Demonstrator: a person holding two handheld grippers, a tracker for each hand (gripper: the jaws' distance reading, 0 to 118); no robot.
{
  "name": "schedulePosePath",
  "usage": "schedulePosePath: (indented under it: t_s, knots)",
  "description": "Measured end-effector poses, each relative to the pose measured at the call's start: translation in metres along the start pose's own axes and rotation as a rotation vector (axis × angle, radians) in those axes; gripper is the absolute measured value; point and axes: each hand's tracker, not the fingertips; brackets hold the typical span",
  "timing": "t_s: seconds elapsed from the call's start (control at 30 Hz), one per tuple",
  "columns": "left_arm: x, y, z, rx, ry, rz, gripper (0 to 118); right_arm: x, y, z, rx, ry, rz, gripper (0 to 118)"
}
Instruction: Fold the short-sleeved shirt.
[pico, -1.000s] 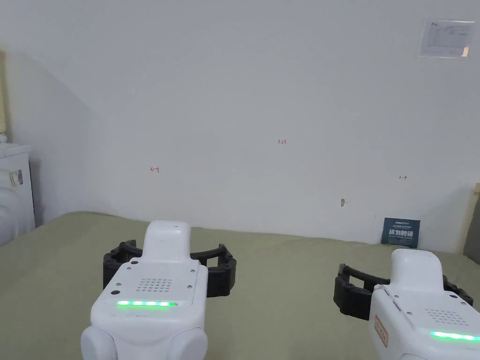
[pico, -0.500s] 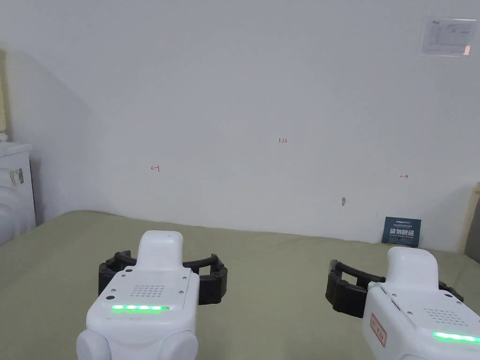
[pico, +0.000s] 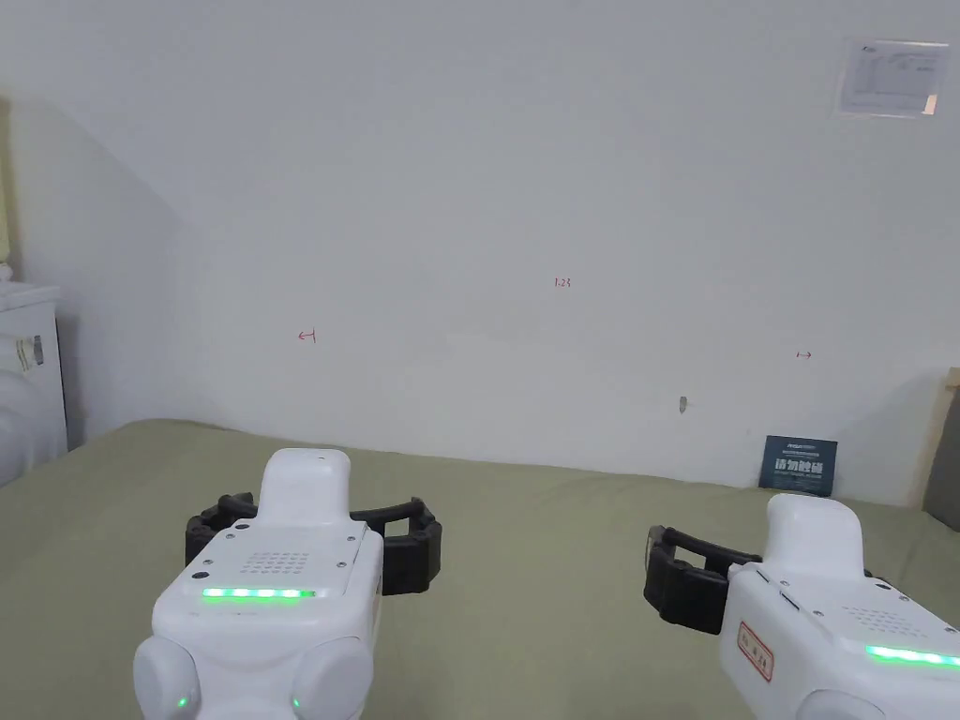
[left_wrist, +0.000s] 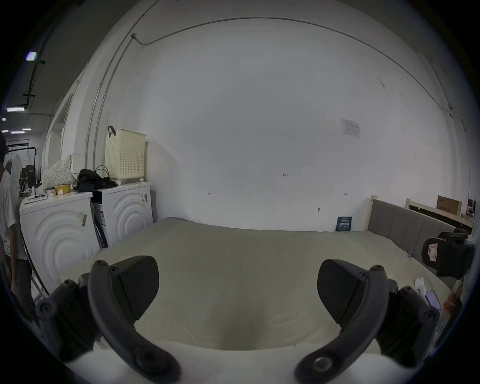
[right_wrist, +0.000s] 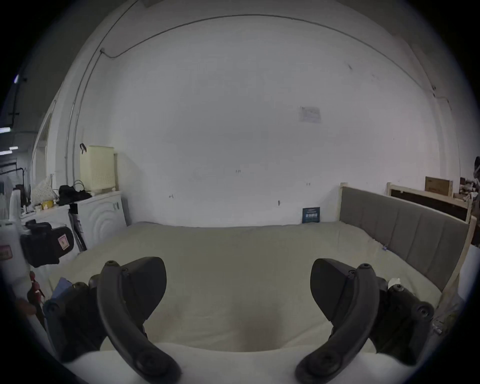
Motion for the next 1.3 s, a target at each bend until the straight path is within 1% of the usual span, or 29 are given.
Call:
schedulePosePath:
  t_s: [0.03,0.07,0.13,0.23,0.43,0.5,0.6,0.73,1.03,1.13,1.23,1.3]
  knots:
    - [0.000,0.000,0.000,-0.005,-0.007,0.006,118,-0.001,0.001,0.000,-0.017,-0.020,0.001,113]
    - [-0.001,-0.001,-0.001,-0.007,-0.012,0.011,118,-0.002,0.003,-0.001,-0.050,-0.057,0.026,113]
    - [0.000,-0.001,-0.002,-0.014,-0.012,0.010,118,-0.004,0.004,-0.002,-0.055,-0.118,0.062,113]
    - [0.003,-0.001,-0.004,-0.015,-0.001,0.001,118,-0.001,0.005,-0.001,-0.036,-0.077,0.045,113]
    - [0.006,0.003,-0.004,-0.011,-0.007,-0.022,118,0.006,0.013,-0.003,-0.046,-0.046,0.000,113]
    - [0.006,0.004,-0.004,-0.011,-0.010,-0.023,118,0.006,0.014,-0.006,-0.055,-0.052,0.000,113]
    - [0.006,0.004,-0.004,-0.010,-0.011,-0.013,118,0.003,0.015,-0.009,-0.056,-0.095,0.026,113]
    - [0.008,0.005,-0.007,-0.013,-0.001,-0.022,118,0.005,0.018,-0.011,-0.062,-0.059,0.013,113]
    - [0.007,0.004,-0.015,-0.032,-0.007,-0.011,118,0.002,0.023,-0.015,-0.060,-0.050,-0.003,113]
    - [0.007,0.005,-0.018,-0.032,-0.002,-0.015,118,0.006,0.024,-0.019,-0.086,-0.008,-0.022,113]
    - [0.007,0.006,-0.022,-0.034,-0.005,-0.016,118,0.005,0.019,-0.024,-0.070,-0.064,-0.039,113]
    - [0.007,0.006,-0.025,-0.037,-0.004,-0.014,118,0.007,0.016,-0.029,-0.090,-0.068,-0.052,113]
